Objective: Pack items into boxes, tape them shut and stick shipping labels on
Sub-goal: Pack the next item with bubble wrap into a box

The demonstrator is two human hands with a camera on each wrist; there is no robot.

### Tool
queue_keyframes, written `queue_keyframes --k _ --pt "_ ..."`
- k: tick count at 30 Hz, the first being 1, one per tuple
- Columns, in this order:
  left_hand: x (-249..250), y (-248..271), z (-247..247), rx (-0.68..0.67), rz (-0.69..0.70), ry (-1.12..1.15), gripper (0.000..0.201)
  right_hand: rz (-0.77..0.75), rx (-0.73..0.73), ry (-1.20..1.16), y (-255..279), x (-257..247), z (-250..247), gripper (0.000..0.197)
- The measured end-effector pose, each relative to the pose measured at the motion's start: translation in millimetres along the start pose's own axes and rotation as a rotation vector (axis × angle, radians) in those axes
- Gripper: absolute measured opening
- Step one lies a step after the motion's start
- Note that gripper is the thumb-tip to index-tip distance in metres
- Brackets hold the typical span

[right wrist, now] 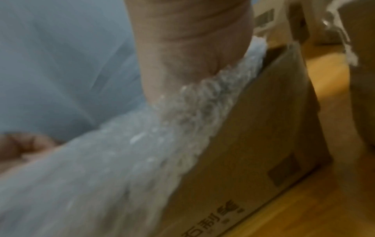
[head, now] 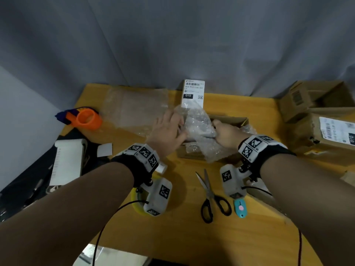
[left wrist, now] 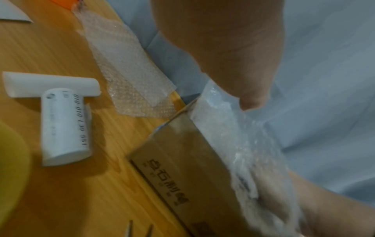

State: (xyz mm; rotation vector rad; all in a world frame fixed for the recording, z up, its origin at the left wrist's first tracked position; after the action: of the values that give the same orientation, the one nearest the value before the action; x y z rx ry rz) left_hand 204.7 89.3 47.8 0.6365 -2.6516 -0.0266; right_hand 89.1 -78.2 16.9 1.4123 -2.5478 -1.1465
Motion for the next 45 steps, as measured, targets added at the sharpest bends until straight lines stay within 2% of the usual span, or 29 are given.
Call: queue_keyframes --k 2,4,6,9,12,15,18,21,23,25,28,29,31,33,35,36,37,40,42,45 --pt "2 -7 -5 0.136 0.075 -0.021 0.035 -0.030 0.021 0.016 4 0 -7 0.036" --pt "7 -22 -11 0.169 0.222 -0.117 0.049 -0.060 0.034 0.144 9 -1 -15 0.050" --pt "14 -41 -16 0.000 0.310 -0.220 0.060 -0.076 0.027 0.199 14 -1 -21 0.057" --pt "17 -65 -15 -0.319 0.285 -0.310 0.080 -0.071 0.022 0.143 20 0 -28 0.054" --pt "18 -73 -15 -0.373 0.194 -0.326 0.075 -0.129 0.097 0.030 27 4 -32 0.037" --pt "17 -74 -14 -0.364 0.107 -0.281 0.061 -0.157 0.162 -0.109 31 11 -33 0.036" --pt "16 -73 -14 -0.375 0.058 -0.011 0.050 -0.151 0.229 -0.113 32 17 -35 0.026" --pt "18 -70 -15 -0.313 -0.034 0.337 0.042 -0.155 0.297 -0.155 32 22 -39 0.022" --pt "21 -65 -20 -0.278 -0.114 0.645 0.052 -0.158 0.339 -0.178 32 23 -40 0.025" --pt "23 -62 -22 -0.289 -0.154 0.859 0.062 -0.186 0.393 -0.202 32 21 -42 0.022" --pt "26 -56 -25 -0.326 -0.189 1.090 0.038 -0.244 0.429 -0.256 34 14 -45 0.014" --pt "25 -55 -24 -0.321 -0.209 1.121 0.034 -0.256 0.416 -0.286 35 11 -45 0.011" --pt "26 -53 -29 -0.267 -0.194 1.107 0.028 -0.223 0.329 -0.322 38 7 -48 0.016" --pt "24 -50 -34 -0.225 -0.197 1.090 0.023 -0.072 0.207 -0.135 41 10 -51 0.030" --pt "20 -46 -37 -0.227 -0.196 1.171 0.024 0.071 0.181 0.144 43 18 -53 0.036" --pt "18 -43 -39 -0.207 -0.195 1.222 0.024 0.101 0.195 0.139 45 24 -54 0.035" --pt "16 -42 -41 -0.190 -0.188 1.246 0.020 0.099 0.201 0.044 46 28 -54 0.032" --pt "13 -38 -45 -0.147 -0.144 1.246 0.016 -0.020 0.207 -0.622 49 35 -50 0.025" --pt "16 -36 -48 -0.122 -0.108 1.238 0.017 -0.050 0.277 -1.006 52 36 -49 0.031" --pt "16 -39 -45 -0.026 -0.119 1.175 0.017 0.003 0.401 -1.278 51 36 -51 0.050"
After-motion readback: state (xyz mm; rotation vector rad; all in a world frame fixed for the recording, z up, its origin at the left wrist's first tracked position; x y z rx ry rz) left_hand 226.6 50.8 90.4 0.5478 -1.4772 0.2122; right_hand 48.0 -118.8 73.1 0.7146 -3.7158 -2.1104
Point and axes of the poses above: each hand's wrist, its own y-axis away from the middle knuckle, its own z-axis out of the palm, x = y × z, the point moved 1 cm from there along -y, towards the middle knuckle, and after that the axes turned 8 degrees about -x, right-handed, at the moved point
